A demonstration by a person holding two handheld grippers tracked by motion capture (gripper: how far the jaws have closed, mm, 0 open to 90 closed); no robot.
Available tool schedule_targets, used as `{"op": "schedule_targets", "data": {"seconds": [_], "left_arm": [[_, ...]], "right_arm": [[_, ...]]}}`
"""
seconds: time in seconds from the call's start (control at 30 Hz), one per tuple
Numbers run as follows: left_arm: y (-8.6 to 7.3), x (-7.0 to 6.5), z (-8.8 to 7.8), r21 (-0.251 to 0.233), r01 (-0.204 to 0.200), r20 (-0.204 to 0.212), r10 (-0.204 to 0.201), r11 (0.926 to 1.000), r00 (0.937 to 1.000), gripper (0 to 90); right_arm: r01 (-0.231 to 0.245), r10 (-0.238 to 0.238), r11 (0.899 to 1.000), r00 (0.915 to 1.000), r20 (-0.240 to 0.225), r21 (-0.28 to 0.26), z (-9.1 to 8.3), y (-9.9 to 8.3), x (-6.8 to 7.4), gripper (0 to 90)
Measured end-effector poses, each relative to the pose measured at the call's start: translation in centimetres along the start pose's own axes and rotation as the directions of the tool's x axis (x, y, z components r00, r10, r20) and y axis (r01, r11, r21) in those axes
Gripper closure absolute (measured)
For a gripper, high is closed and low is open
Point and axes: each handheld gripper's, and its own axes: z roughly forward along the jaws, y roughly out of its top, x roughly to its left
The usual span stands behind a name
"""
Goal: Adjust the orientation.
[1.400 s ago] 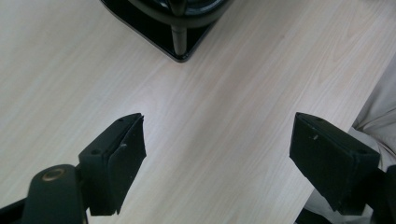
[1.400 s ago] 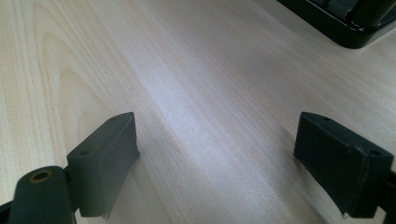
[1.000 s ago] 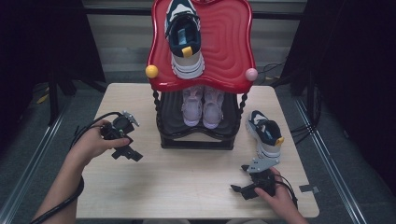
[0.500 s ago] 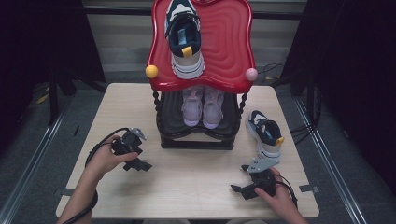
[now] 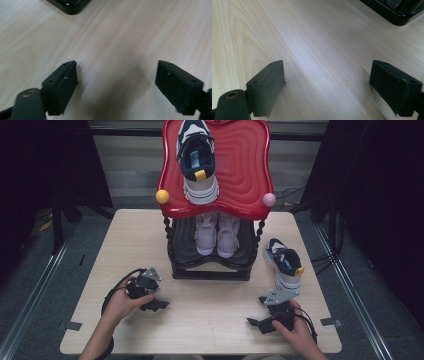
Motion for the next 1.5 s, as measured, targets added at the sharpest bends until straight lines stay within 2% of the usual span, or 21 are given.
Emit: {"op": "schedule_targets", "data": {"seconds": [0.1,0.13,0.2,0.27,0.47,0.57,0.7,0.87,0.97,1.17,1.4,1.5], "left_arm": [[-0.4,-0.2,0.1,-0.017,-0.045,-0.046,0.044,0.9988,0.998,16.4],[-0.6,-0.4,0.2,-0.041,-0.03,-0.053,0.028,0.9987,0.9982,15.5],[-1.2,-0.4,0.3,-0.084,-0.027,-0.061,0.022,0.9961,0.9979,14.6],[-1.8,-0.5,0.4,-0.131,-0.029,-0.068,0.02,0.9909,0.9975,13.1],[-3.1,-0.4,0.5,-0.224,-0.046,-0.064,0.032,0.9735,0.9974,11.6],[-3.1,-0.5,0.5,-0.223,-0.043,-0.066,0.029,0.9739,0.9974,11.3],[-3.1,-0.5,0.5,-0.223,-0.044,-0.064,0.03,0.9738,0.9975,11.1],[-3.1,-0.5,0.5,-0.223,-0.042,-0.062,0.029,0.974,0.9977,11.0],[-3.1,-0.5,0.5,-0.223,-0.043,-0.062,0.03,0.9739,0.9976,10.8],[-3.1,-0.5,0.5,-0.223,-0.043,-0.062,0.03,0.974,0.9977,10.8],[-3.1,-0.5,0.5,-0.222,-0.044,-0.061,0.031,0.9741,0.9977,10.5],[-3.1,-0.5,0.5,-0.222,-0.044,-0.061,0.031,0.9741,0.9976,10.5]], "right_arm": [[0.001,-0.001,1.0,1.0,0.0,0.0,0.0,0.0,0.0,12.1],[0.002,-0.002,1.0,1.0,0.0,0.0,0.0,0.0,0.0,12.1],[-0.003,0.003,1.0,1.0,0.003,0.001,0.0,0.0,0.0,12.1],[-0.004,0.004,1.0,1.0,0.004,0.0,-0.1,-0.1,0.1,12.0],[-0.008,0.008,1.0,1.0,0.0,0.001,-0.2,-0.2,0.2,12.0],[-0.009,0.009,1.0,1.0,0.0,0.015,-0.4,-0.2,0.1,14.0],[-0.039,0.04,0.999,0.999,-0.022,0.028,-1.2,0.0,-0.3,14.9],[-0.027,0.029,0.998,0.9994,-0.018,0.065,-2.5,0.0,-1.2,14.9],[-0.007,0.01,0.995,0.9994,-0.034,0.101,-3.3,0.2,-1.8,14.6],[0.012,-0.006,0.99,0.9988,-0.048,0.137,-5.0,1.2,-2.8,17.8],[0.055,-0.044,0.976,0.9973,-0.06,0.212,-6.1,2.3,-3.6,19.6],[0.076,-0.062,0.972,0.9957,-0.07,0.22,-6.6,2.9,-3.9,21.7]]}}
